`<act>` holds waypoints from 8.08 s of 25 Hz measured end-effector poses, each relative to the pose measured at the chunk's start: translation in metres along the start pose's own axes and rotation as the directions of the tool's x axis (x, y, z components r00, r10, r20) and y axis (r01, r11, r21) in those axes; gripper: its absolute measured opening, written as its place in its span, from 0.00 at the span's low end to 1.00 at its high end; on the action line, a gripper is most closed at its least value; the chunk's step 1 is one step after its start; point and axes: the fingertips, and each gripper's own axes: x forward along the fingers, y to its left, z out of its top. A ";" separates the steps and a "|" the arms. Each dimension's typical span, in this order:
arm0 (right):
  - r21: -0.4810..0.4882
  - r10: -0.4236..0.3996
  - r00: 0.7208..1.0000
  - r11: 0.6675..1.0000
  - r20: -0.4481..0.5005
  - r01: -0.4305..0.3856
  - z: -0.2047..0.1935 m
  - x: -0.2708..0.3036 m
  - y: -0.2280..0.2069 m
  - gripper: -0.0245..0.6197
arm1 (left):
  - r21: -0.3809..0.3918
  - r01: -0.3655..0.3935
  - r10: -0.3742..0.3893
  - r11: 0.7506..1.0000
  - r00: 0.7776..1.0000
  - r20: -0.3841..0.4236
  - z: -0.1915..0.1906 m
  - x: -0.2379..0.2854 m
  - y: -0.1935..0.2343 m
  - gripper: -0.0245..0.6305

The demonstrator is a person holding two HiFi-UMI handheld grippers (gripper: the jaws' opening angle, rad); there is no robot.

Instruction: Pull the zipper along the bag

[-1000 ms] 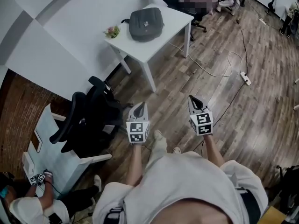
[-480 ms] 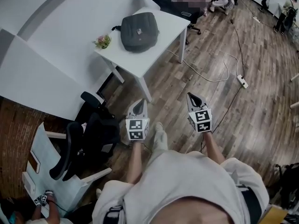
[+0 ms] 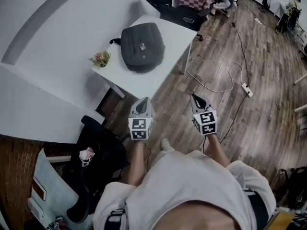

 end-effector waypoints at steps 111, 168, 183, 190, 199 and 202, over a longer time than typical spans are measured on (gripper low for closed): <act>-0.249 0.431 0.733 0.746 -0.526 -0.617 -0.083 0.552 -0.113 0.29 | 0.315 0.662 -0.351 0.680 0.672 -0.653 -0.112 0.348 0.131 0.15; 0.091 0.342 0.640 0.916 -0.688 -0.391 -0.115 0.414 0.014 0.07 | 0.247 0.631 -0.384 0.735 0.688 -0.616 -0.111 0.337 0.114 0.25; 0.075 0.369 0.634 0.895 -0.680 -0.440 -0.116 0.414 0.008 0.07 | 0.583 0.661 -0.109 0.472 0.700 -0.706 -0.139 0.302 0.210 0.28; 0.030 0.317 0.633 0.907 -0.706 -0.420 -0.118 0.416 -0.025 0.07 | 0.557 0.657 -0.164 0.509 0.709 -0.686 -0.136 0.314 0.181 0.21; -0.081 0.166 0.630 0.935 -0.759 -0.344 -0.127 0.424 -0.122 0.07 | 0.509 0.641 -0.263 0.575 0.734 -0.626 -0.119 0.351 0.096 0.18; -0.114 0.127 0.619 0.935 -0.775 -0.335 -0.132 0.430 -0.147 0.07 | 0.487 0.640 -0.286 0.595 0.734 -0.616 -0.114 0.363 0.076 0.17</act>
